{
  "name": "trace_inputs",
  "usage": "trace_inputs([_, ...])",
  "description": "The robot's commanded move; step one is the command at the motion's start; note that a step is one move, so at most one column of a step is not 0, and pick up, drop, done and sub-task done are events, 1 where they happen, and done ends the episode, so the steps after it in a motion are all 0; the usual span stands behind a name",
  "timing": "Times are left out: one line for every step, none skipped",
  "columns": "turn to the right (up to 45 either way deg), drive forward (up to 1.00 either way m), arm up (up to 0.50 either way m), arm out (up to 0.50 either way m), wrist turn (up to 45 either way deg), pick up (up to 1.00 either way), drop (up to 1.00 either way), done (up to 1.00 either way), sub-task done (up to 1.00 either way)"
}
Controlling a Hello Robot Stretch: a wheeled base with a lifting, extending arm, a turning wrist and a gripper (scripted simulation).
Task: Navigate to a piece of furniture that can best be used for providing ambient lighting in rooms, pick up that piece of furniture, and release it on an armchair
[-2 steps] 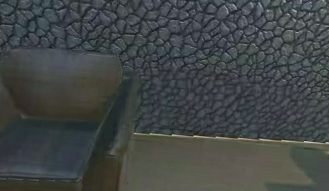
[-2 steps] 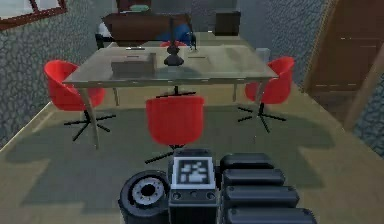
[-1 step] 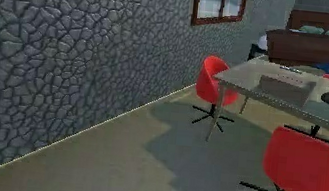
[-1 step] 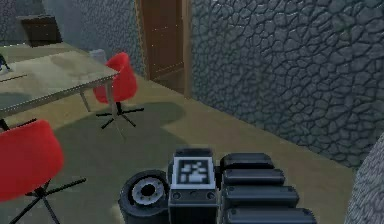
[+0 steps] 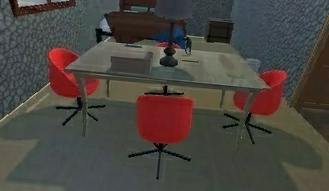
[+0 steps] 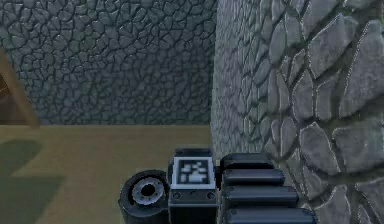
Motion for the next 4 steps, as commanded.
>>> trace_inputs([0.0, 0.05, 0.00, 0.00, 0.0, 0.00, 0.00, 0.00, 0.00])
trace_inputs([-45.0, 0.00, 0.00, 0.00, 0.0, 0.00, 0.00, 0.00, 0.00])
trace_inputs([-15.0, 0.00, 0.00, 0.00, 0.0, 0.00, 0.00, 0.00, 0.00])
trace_inputs([0.0, 0.05, 0.00, 0.00, 0.0, 0.00, 0.00, 0.00, 0.00])
